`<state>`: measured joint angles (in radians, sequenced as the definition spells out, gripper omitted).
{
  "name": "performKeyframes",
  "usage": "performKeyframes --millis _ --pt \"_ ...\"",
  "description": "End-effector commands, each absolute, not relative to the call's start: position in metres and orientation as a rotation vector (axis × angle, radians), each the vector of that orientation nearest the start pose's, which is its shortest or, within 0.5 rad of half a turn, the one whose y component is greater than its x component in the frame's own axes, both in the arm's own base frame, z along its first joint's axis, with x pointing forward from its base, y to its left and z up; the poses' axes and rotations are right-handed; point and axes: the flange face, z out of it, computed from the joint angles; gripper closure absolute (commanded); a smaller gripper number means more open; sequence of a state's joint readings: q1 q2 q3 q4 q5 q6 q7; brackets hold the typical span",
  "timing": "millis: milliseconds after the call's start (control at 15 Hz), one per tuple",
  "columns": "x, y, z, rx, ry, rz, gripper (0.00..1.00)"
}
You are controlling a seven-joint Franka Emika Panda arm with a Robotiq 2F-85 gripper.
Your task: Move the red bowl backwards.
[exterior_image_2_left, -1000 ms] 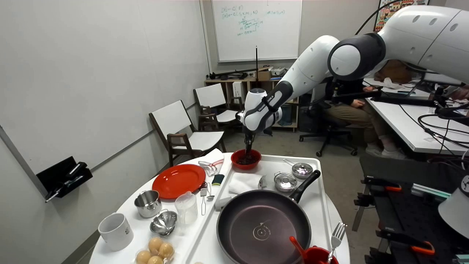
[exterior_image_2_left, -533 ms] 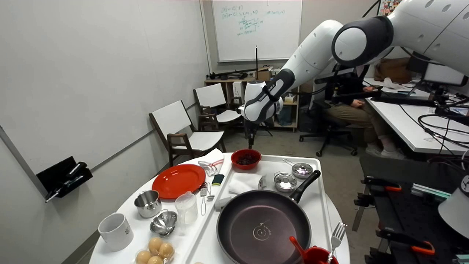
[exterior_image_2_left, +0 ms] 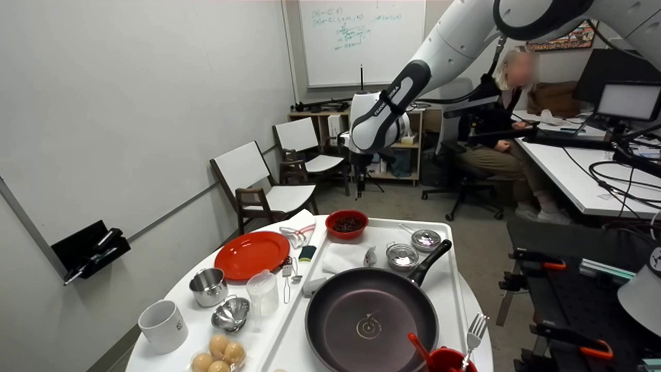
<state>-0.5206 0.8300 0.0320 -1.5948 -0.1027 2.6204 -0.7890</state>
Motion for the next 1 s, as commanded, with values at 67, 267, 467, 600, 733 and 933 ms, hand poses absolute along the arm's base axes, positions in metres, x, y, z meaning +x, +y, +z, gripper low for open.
performKeyframes --millis 67,267,467,600,733,933 --pt "0.581 -0.293 0.193 -3.171 -0.686 -0.208 0.00" --pt "0.553 -0.263 0.201 -3.116 -0.754 -0.197 0.00" --pt "0.521 -0.229 0.205 -3.059 -0.826 -0.191 0.00" --pt "0.496 -0.205 0.206 -3.017 -0.880 -0.187 0.00" --pt "0.468 -0.181 0.205 -2.974 -0.942 -0.180 0.00" --pt "0.436 -0.157 0.204 -2.925 -1.003 -0.172 0.00"
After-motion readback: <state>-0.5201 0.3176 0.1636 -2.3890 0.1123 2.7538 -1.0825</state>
